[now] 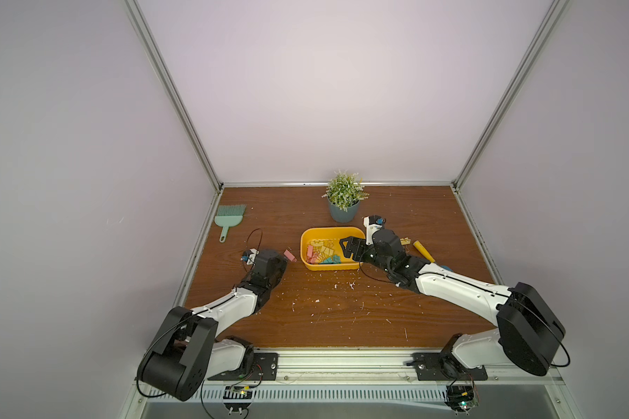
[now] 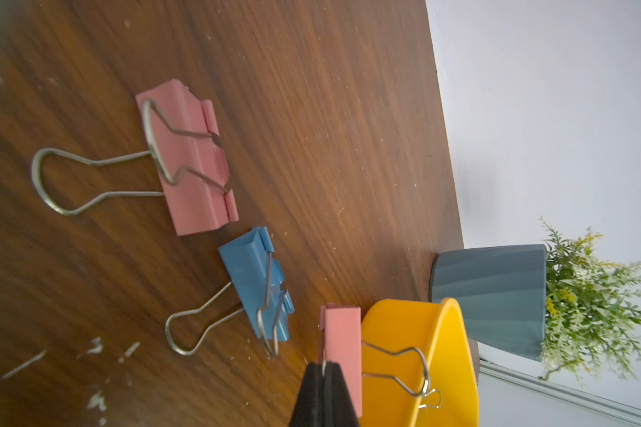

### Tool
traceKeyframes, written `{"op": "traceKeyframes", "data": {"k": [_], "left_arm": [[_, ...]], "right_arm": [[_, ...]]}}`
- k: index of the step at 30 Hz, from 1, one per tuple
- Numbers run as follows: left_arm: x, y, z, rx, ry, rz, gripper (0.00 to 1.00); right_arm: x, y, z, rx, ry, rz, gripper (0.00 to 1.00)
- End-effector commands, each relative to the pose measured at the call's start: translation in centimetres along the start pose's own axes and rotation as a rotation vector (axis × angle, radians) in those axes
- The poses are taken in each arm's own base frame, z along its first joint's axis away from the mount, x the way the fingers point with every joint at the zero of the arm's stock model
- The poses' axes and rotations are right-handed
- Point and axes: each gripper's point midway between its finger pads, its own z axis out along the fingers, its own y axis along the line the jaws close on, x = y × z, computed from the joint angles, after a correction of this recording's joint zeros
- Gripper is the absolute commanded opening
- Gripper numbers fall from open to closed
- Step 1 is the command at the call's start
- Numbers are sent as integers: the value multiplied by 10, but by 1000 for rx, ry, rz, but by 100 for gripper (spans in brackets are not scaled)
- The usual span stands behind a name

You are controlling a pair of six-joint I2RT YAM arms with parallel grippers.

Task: Take out the binder clips from the storage box
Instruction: Place the binder clip at the center of the board.

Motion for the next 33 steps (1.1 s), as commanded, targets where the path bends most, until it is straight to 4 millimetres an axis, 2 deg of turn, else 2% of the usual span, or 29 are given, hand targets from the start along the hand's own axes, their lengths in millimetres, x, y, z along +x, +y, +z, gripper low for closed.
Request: {"op": "traceKeyframes", "data": {"k": [1, 8, 19, 27, 33], "left_arm": [[-2, -15, 3, 40, -17, -19, 0], [9, -12, 9, 12, 22, 14, 2], [15, 18, 6, -76, 13, 19, 6], [20, 28, -4, -92, 29, 27, 22], [22, 26, -11, -72, 48, 30, 25]], "right_arm": [[-18, 13, -2, -14, -46, -2, 87], [-13, 7, 1, 5, -33, 7, 87], [-10, 6, 5, 13, -14, 13, 88], [-8, 4, 4, 19, -12, 15, 88], [-7, 4, 5, 19, -8, 18, 88]]}}
